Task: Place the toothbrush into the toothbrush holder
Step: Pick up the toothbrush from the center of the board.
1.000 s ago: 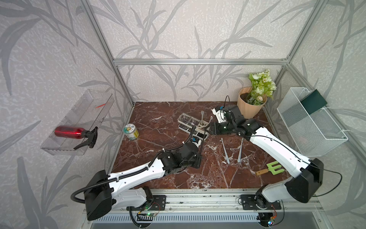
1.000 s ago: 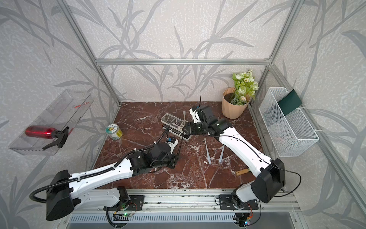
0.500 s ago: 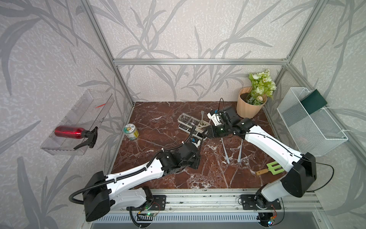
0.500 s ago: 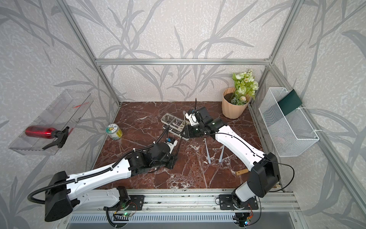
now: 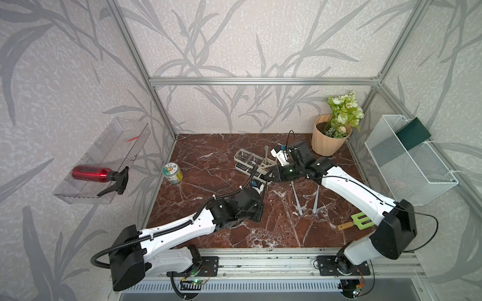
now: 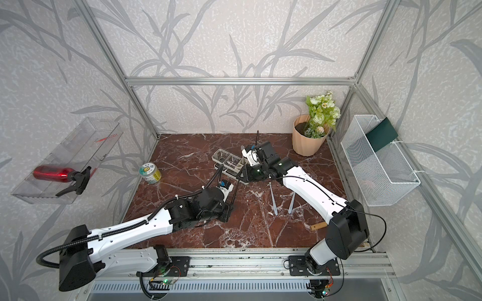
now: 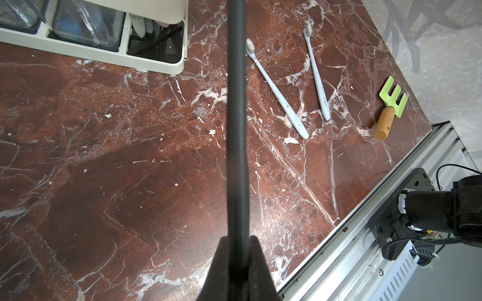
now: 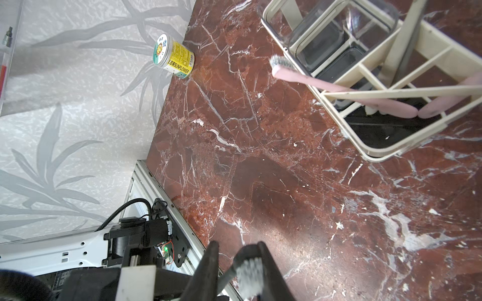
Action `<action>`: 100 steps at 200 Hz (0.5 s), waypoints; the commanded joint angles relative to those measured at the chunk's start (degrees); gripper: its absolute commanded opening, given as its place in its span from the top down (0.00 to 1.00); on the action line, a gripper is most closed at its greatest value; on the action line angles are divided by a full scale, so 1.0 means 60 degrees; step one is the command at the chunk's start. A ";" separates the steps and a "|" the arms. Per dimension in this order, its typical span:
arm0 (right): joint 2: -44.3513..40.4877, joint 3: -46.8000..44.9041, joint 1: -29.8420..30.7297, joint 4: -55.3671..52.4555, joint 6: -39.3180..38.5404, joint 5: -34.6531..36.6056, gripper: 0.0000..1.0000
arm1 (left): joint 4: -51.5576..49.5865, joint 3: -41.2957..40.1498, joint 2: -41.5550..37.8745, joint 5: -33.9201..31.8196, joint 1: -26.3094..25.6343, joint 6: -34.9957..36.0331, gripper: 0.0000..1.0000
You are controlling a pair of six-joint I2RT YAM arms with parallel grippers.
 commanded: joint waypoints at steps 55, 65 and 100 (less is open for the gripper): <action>-0.0100 -0.0171 -0.0015 0.0338 0.0016 -0.0043 0.88 | -0.0054 0.0146 -0.0245 -0.0244 -0.0022 0.0190 1.00; -0.0136 -0.0204 -0.0020 0.0371 0.0025 0.0005 0.90 | -0.0016 0.0128 -0.0244 -0.0229 -0.0021 0.0172 1.00; -0.0204 -0.0266 -0.0014 0.0431 0.0026 0.0059 0.99 | -0.0071 0.0169 -0.0301 -0.0268 -0.0023 0.0198 1.00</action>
